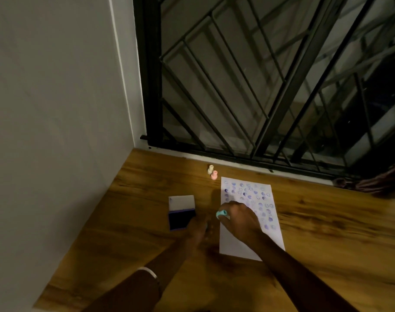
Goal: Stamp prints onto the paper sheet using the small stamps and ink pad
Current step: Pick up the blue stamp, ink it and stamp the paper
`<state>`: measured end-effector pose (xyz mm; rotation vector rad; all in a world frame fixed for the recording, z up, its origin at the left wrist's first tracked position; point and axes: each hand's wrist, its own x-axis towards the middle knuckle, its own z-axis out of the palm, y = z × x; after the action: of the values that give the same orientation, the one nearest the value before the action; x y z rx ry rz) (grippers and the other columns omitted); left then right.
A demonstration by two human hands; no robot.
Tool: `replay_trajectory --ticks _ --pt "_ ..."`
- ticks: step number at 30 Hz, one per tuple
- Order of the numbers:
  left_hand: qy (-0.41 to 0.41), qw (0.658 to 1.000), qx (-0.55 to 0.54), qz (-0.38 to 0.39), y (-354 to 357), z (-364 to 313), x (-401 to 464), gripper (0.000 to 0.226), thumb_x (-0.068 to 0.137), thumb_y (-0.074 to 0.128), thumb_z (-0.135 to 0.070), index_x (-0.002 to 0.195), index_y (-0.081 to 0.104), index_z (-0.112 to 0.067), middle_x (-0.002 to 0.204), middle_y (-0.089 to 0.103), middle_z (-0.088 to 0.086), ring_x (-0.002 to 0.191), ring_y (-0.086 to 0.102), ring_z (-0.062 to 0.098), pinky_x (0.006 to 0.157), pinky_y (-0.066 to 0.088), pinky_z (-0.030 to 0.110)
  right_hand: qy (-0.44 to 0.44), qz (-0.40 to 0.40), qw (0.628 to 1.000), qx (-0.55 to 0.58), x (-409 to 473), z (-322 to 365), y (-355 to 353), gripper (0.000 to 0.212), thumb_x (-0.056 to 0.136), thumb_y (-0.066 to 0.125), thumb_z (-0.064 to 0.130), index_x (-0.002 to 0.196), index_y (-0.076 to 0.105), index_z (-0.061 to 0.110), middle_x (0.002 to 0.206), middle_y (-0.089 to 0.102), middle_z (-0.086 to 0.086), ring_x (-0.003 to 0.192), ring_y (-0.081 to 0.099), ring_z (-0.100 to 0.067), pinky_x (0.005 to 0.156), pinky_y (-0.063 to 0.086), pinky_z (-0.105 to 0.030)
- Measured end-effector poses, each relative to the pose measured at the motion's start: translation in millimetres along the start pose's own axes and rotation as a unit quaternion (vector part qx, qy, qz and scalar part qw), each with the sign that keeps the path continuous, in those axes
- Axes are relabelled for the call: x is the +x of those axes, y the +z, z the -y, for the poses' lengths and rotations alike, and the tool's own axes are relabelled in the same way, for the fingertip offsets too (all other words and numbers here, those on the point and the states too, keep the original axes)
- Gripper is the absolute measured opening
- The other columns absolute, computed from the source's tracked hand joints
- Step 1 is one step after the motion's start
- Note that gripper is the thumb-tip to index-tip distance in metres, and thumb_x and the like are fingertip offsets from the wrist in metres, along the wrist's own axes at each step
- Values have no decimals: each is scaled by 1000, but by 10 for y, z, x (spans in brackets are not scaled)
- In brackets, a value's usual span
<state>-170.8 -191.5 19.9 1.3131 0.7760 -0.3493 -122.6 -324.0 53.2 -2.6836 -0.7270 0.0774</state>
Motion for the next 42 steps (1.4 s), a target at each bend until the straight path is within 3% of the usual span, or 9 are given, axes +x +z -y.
replay_trajectory --ticks 6,10,15,22,25,28,31,37,42 --pt "-8 971 -229 60 -272 -79 45 19 97 50 -33 98 57 -15 96 64 9 87 62 24 73 53 38 -60 35 998 -2 60 309 120 20 87 48 27 87 68 22 88 70 -1 78 65 -16 73 56 -34" --pt "-19 966 -255 48 -293 -83 117 32 95 54 -34 117 52 -11 106 63 12 95 62 26 67 53 39 -55 36 998 -23 116 417 205 23 88 55 18 107 68 21 109 69 -4 96 66 -21 87 53 -35" --pt "-26 960 -278 34 -317 -76 156 41 88 64 -38 119 49 -15 101 62 9 95 61 26 65 54 40 -71 36 996 -39 158 470 190 23 87 54 16 105 67 22 98 70 -6 92 64 -27 78 54 -41" --pt "-22 969 -243 34 -344 -88 264 35 88 61 -45 105 56 -15 105 64 9 102 61 27 68 55 38 -73 59 995 -22 217 484 321 27 90 58 19 116 64 15 124 63 -9 113 59 -24 100 46 -32" --pt "-30 964 -260 45 -353 -136 291 24 89 61 -43 90 55 -20 98 63 6 94 61 24 66 54 38 -56 59 997 -19 286 495 296 25 89 55 13 112 65 16 115 66 -10 106 61 -28 91 50 -40" --pt "-37 968 -245 36 -340 -241 348 31 89 60 -45 102 53 -17 113 59 9 112 56 30 76 54 43 -42 51 998 -24 374 505 269 23 89 52 13 107 65 18 105 66 -7 97 61 -27 80 54 -40" --pt "-32 980 -196 28 -344 -353 421 46 93 53 -46 124 52 -12 116 58 12 106 58 28 80 53 42 -32 60 998 -13 482 491 263 20 91 51 19 108 63 19 105 66 -7 97 61 -28 81 54 -41" --pt "26 997 -64 36 -344 -541 575 54 95 43 -53 129 49 -11 128 57 13 116 57 33 99 49 45 -1 58 997 41 735 314 280 25 90 55 11 114 61 12 114 65 -13 104 62 -30 89 53 -41" --pt "132 990 -1 -58 -496 -495 775 27 98 50 -20 111 64 -1 98 63 9 74 59 12 60 53 15 121 51 989 69 1005 57 353 31 90 59 14 121 56 13 122 61 -11 108 61 -27 89 54 -37"
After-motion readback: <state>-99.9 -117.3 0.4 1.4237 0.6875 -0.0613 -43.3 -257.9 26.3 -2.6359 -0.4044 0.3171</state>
